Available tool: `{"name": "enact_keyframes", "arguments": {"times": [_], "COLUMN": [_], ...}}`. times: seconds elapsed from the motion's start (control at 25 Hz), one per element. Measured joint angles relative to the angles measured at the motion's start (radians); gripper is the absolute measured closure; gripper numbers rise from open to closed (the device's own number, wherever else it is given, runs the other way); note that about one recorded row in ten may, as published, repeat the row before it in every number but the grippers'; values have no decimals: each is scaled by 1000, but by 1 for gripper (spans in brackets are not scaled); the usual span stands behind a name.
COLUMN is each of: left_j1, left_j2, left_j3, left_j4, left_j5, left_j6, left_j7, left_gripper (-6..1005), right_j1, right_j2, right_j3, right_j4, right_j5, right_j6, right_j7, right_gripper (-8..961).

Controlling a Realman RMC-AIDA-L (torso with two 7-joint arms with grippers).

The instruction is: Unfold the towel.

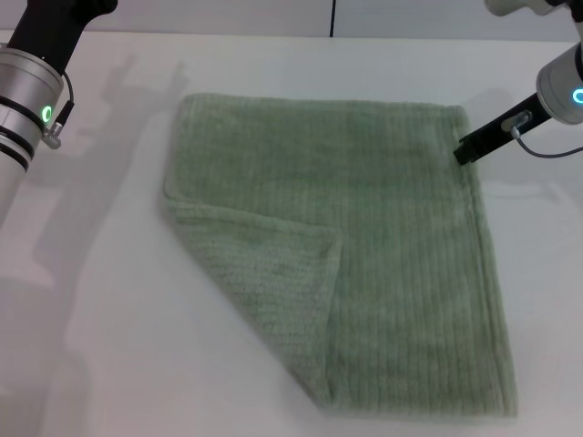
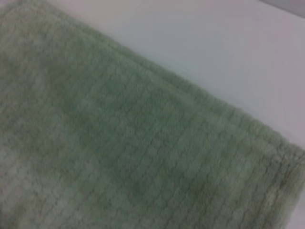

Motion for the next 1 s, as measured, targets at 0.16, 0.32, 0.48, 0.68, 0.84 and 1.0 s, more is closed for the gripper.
{"name": "enact_keyframes", "arguments": {"times": [0.16, 0.32, 0.48, 0.68, 0.84, 1.0], "left_j1": [-4, -6, -6, -6, -6, -6], "left_j2": [0, 0, 0, 0, 0, 0], "left_j3": [1, 2, 6, 14, 15, 15], "left_j4": [0, 0, 0, 0, 0, 0], "left_j5": [0, 0, 0, 0, 0, 0], "left_j6": [0, 0, -1, -1, -1, -1], "left_j7": [0, 0, 0, 0, 0, 0], "left_gripper": [188, 189, 190, 191, 193, 194], "right_j1": [26, 40, 50, 58, 59, 60], "right_j2": [-12, -21, -26, -28, -28, -25], "right_j3": [2, 2, 2, 2, 2, 3], "right_j4": [55, 88, 120, 157, 173, 179], "right_j5": [0, -2, -3, -1, 0, 3], "right_j6": [4, 7, 21, 55, 81, 94], "right_j7": [-16, -29, -49, -73, -87, -101], "right_gripper": [955, 955, 956, 956, 956, 956]}}
